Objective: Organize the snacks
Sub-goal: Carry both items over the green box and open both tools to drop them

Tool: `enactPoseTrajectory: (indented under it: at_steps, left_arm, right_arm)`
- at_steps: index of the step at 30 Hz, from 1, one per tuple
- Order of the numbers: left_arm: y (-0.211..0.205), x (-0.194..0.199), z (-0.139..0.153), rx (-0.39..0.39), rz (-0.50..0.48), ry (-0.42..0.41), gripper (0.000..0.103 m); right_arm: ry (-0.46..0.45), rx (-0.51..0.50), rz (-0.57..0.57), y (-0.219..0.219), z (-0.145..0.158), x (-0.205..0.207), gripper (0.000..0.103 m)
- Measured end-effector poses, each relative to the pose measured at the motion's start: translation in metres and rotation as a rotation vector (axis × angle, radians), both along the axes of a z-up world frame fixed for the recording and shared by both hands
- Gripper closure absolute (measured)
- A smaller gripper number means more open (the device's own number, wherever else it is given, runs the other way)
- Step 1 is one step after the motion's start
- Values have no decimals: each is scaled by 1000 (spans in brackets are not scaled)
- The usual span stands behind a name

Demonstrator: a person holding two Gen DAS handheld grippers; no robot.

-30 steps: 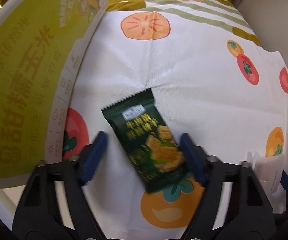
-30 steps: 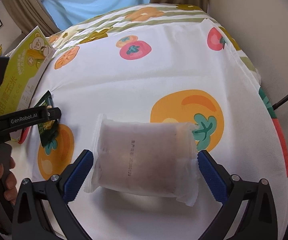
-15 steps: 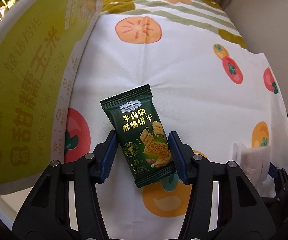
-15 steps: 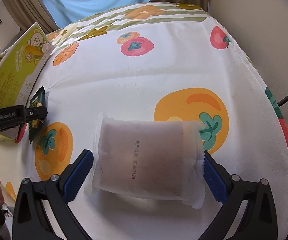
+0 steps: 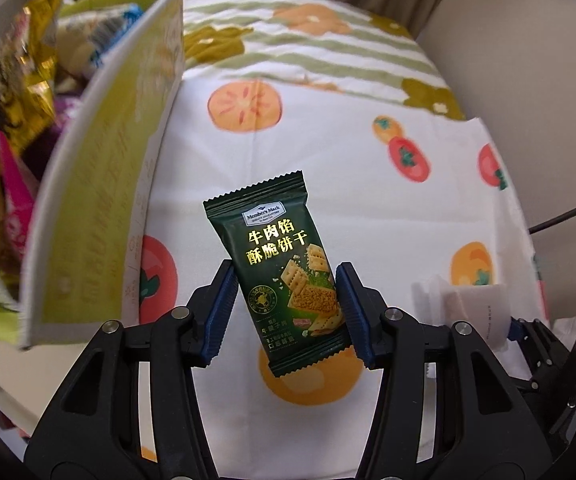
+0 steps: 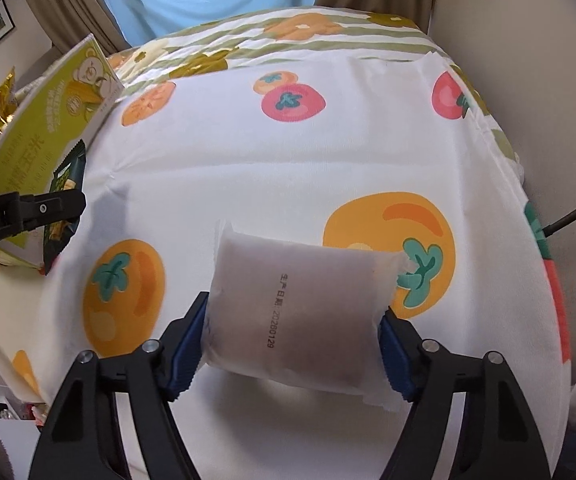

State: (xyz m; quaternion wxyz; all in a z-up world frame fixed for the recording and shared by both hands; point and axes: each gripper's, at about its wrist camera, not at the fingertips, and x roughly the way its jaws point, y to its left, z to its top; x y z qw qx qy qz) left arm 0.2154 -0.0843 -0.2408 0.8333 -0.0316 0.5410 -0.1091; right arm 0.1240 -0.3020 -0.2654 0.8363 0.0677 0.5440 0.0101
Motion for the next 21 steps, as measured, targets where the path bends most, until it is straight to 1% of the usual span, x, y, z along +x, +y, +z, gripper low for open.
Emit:
enactPoseTrajectory:
  at_steps: [3, 7, 11, 16, 18, 21]
  left_arm:
    - [2, -5, 25, -26, 1, -43, 57]
    - [12, -12, 66, -66, 13, -120, 57]
    - [34, -12, 107, -132, 43, -193, 57]
    - [74, -5, 151, -136, 66, -279, 57]
    - [93, 1, 164, -133, 75, -299, 57]
    - [126, 16, 179, -118, 82, -309, 57]
  right_arm:
    - [-35, 8, 15, 2, 19, -3, 32]
    - [-97, 22, 55, 10, 54, -1, 32]
    - [-164, 39, 108, 25, 94, 8, 32]
    - [-241, 52, 177, 58, 139, 25, 32]
    - [-273, 65, 203, 78, 157, 32, 32]
    - [-296, 93, 230, 107, 174, 42, 32]
